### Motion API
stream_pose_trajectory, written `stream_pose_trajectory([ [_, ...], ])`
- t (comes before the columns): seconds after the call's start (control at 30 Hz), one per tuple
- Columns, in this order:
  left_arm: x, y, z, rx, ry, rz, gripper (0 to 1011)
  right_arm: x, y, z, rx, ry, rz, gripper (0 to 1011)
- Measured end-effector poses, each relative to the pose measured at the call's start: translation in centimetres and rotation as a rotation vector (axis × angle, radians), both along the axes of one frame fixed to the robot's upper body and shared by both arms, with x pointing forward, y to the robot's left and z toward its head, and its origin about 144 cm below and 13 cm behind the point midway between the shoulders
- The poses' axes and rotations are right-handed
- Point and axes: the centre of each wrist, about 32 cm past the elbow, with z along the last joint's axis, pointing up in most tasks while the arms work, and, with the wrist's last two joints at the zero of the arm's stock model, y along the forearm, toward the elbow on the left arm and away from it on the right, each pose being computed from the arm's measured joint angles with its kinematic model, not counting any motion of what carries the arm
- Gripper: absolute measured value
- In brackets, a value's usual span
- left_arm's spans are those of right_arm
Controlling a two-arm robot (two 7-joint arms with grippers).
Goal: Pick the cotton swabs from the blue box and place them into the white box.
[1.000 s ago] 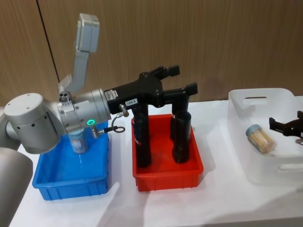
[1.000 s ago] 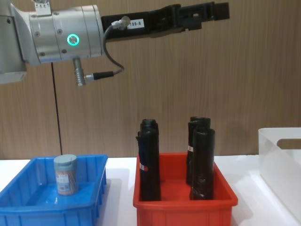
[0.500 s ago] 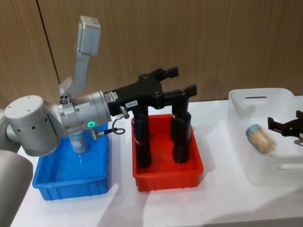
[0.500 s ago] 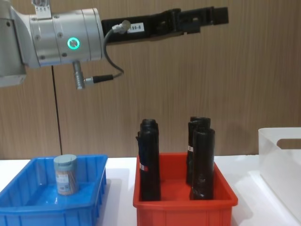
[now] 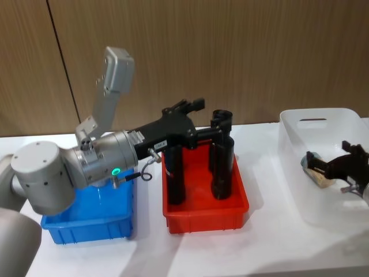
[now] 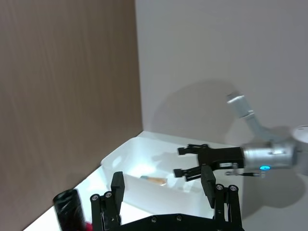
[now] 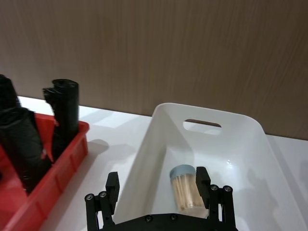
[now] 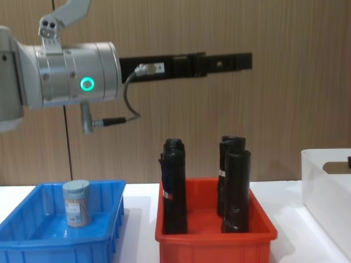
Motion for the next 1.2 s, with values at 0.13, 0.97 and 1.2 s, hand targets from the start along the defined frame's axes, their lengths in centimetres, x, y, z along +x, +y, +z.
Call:
stream_pose_trajectory([
  [0.13,-0.7,-0.1,-0.8,0.020,-0.007,0.055,1004,-1.0,1.0,-0.3,0.007,-0.025,0.020,1002],
  [0.97,-5.0,-0.8,-4.9,0.107,-0.067,0.346,1004,-8.1,7.0,-1.2,0.110,-0.183,0.128,1002],
  [1.2,-6.1,-1.0,-5.7,0.122,-0.087,0.411,1004,-8.8,7.5,-1.2,0.123,-0.195,0.135,1001],
])
